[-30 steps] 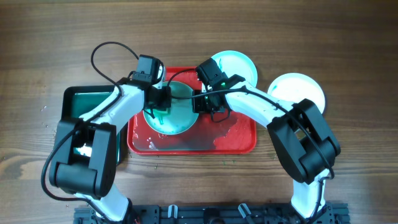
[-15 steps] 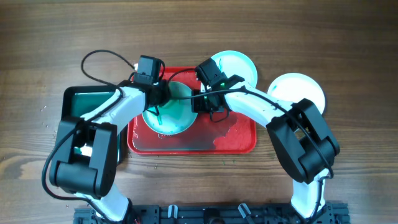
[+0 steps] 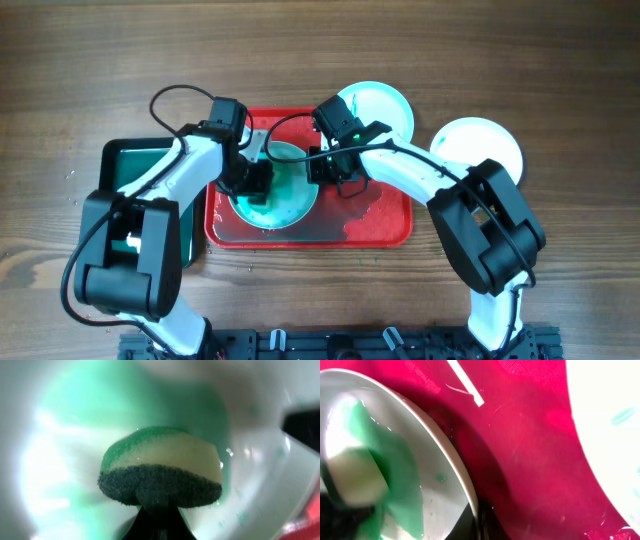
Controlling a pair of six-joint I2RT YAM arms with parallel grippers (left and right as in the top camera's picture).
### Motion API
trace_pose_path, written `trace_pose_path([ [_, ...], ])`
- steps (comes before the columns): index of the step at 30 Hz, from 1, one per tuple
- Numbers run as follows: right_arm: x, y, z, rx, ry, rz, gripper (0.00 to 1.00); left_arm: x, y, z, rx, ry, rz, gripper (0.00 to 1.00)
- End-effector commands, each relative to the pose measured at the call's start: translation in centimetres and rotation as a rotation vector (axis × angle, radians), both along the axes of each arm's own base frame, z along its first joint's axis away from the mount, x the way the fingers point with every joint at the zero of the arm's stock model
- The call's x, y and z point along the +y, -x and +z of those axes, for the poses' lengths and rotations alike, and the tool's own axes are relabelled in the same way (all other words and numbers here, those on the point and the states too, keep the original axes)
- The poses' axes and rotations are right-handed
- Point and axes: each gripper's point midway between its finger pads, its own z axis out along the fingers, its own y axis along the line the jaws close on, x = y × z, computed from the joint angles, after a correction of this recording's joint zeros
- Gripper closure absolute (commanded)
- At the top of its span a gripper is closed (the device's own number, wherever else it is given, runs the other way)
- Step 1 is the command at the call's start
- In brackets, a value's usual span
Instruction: Clean dirty plates on tray and stack at the side
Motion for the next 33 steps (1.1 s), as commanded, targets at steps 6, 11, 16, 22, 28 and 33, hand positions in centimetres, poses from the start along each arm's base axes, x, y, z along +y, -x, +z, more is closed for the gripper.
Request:
trace_pose_path([
  [6,-0.2,0.2,-0.9,0.019,0.014,-0.005,0.96,-0.9,4.2,-2.7,0.058,-0.099,-0.314,0.96],
  [11,-0.2,0.1,-0.9,0.018,0.012,-0.006,0.96,7.8,1.4,-2.5,-0.006,-0.591,0.100,0.96],
  [16,-0.2,0.1,-0.9,0.017,0.011,-0.006,0.96,9.4,-0.3,-1.8,-0.109,-0.660,0.542,0.96],
  [22,-0.2,0.1,-0.9,0.017,0.011,-0.006,0.96,6.2,-6.7,-1.3,-0.320,-0.424,0.638,0.96],
  [28,-0.2,0.1,-0.9,0.016,0.011,-0.005,0.96,-4.6,-8.7,0.4,-0.379,0.094,0.075,0.96],
  [33,-0.2,0.1,-0.9,0.016,0.011,-0.004,0.96,-6.0,-4.0,-0.4,-0.259,0.170,-0.188,0.96],
])
